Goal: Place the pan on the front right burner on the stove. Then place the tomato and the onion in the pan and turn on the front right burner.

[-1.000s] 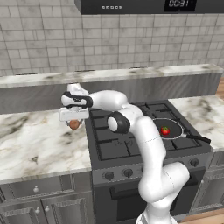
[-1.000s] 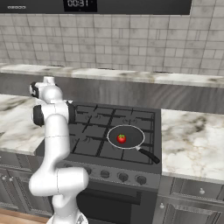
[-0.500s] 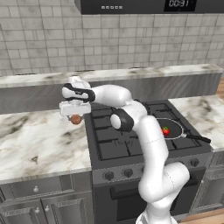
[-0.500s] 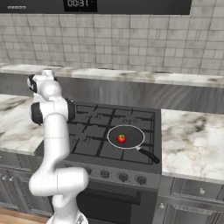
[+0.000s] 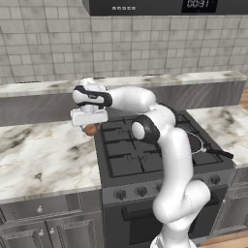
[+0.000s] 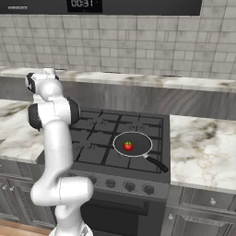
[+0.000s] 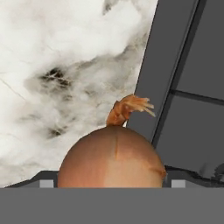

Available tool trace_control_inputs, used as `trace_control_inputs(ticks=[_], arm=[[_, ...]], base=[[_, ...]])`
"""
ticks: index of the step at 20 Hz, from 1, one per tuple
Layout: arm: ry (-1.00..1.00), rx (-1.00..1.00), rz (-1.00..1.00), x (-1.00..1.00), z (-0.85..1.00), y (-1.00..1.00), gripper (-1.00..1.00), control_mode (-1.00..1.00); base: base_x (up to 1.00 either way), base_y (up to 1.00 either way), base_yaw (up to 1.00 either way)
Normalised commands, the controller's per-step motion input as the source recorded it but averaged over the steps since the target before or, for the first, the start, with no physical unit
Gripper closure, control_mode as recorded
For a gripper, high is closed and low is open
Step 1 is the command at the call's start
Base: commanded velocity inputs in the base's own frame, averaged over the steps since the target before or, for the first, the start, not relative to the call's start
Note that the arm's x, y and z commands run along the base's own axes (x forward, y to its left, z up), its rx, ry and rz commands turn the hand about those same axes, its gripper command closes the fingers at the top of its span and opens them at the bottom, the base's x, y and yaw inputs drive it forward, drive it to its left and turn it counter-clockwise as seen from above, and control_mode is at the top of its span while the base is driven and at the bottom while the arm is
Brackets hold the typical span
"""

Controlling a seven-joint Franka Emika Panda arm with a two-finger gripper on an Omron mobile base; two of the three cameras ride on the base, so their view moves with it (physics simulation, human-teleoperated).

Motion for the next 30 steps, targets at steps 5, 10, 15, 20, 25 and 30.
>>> trace_control_inputs(ticks=[5,10,15,20,25,30], arm=[[-0.05,0.00,0.00,-0.60,0.20,-0.39,1.00,-1.00],[-0.07,0.01,0.00,-0.65,0.24,-0.46,1.00,-1.00],[-0.07,0.00,0.00,-0.59,0.23,-0.40,1.00,-1.00],[-0.05,0.00,0.00,-0.52,0.19,-0.34,1.00,-1.00],[-0.03,0.00,0.00,-0.45,0.14,-0.38,1.00,-1.00],[-0.01,0.00,0.00,-0.44,0.09,-0.44,1.00,-1.00]], base=[[0.00,0.00,0.00],[0.00,0.00,0.00],[0.00,0.00,0.00],[0.00,0.00,0.00],[0.00,0.00,0.00],[0.00,0.00,0.00]])
